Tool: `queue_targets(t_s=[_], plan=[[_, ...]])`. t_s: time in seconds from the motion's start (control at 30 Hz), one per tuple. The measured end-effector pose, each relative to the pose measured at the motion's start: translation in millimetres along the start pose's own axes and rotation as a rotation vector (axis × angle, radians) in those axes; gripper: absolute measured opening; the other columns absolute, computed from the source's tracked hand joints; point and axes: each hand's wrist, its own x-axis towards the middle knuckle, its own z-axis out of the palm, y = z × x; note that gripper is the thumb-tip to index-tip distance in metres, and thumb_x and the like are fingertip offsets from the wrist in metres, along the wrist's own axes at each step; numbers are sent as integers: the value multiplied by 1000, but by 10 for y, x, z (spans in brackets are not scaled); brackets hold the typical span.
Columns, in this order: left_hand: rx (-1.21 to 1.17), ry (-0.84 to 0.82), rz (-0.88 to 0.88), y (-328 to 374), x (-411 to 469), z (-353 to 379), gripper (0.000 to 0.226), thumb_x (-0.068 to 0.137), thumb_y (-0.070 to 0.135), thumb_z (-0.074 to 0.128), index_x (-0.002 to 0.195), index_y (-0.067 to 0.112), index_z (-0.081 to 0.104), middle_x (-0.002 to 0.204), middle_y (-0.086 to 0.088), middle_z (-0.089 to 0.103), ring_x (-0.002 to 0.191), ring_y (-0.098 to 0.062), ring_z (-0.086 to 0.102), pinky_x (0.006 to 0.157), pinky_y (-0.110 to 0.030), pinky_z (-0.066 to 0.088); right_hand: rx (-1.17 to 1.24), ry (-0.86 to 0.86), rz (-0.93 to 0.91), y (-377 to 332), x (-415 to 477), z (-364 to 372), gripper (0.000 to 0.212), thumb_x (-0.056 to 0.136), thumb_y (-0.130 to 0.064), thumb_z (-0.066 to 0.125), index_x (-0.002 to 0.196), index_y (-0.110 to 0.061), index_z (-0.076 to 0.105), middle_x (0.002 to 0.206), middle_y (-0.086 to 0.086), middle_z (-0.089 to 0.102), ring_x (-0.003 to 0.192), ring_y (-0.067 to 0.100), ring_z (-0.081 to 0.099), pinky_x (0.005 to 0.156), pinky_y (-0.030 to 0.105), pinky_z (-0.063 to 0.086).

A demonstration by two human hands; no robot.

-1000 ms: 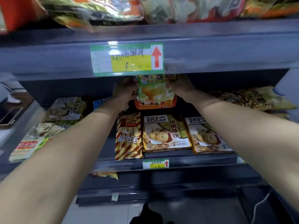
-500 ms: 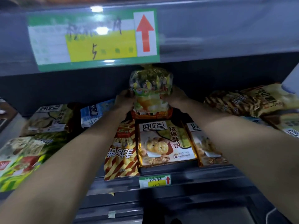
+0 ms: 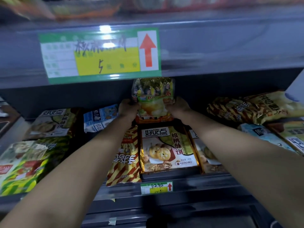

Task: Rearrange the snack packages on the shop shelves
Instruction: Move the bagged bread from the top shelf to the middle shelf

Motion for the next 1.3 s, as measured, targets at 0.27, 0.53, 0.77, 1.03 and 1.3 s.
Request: queue_targets(t_s=[0.27, 0.53, 0.77, 1.03, 1.3], plan=[[327, 34, 187, -56, -476, -91, 45, 84, 26, 60, 113, -9, 57, 110, -30, 60, 103, -42, 58, 75, -45, 51, -117, -24, -183, 105, -500, -18, 47, 92, -32, 58, 131, -7, 50, 132, 8, 56, 119, 23, 54, 84, 21, 39], [326, -32, 307, 180, -1431, -224, 30, 84, 14, 64, 109, -3, 63, 102, -15, 65, 96, -30, 61, 54, -11, 37, -195, -48, -325, -57, -1266, -212, 45, 90, -33, 60, 123, -3, 56, 117, 10, 60, 104, 24, 57, 63, 18, 40], [261, -81, 370, 666, -2556, -467, 28, 87, 9, 64, 113, 1, 58, 104, -10, 62, 97, -19, 57, 86, -30, 45, -100, -57, -482, -399, -2267, -763, 35, 91, -25, 61, 122, -8, 61, 109, 3, 64, 92, 10, 53, 78, 19, 38], [371, -53, 635, 1408, -3470, -720, 21, 86, 10, 61, 107, 13, 64, 99, 1, 67, 90, -10, 62, 71, -12, 48, -114, 40, -740, -920, -3019, -1353, 21, 90, -28, 60, 101, -15, 71, 95, -2, 69, 88, 11, 60, 74, 20, 39], [314, 46, 820, 2242, -3627, -989, 16, 87, 12, 62, 103, 13, 63, 93, 3, 67, 84, -8, 63, 70, -12, 49, -39, 127, -902, -1586, -3206, -1698, 20, 90, -26, 62, 99, -11, 71, 86, -4, 65, 82, 10, 59, 70, 19, 41]])
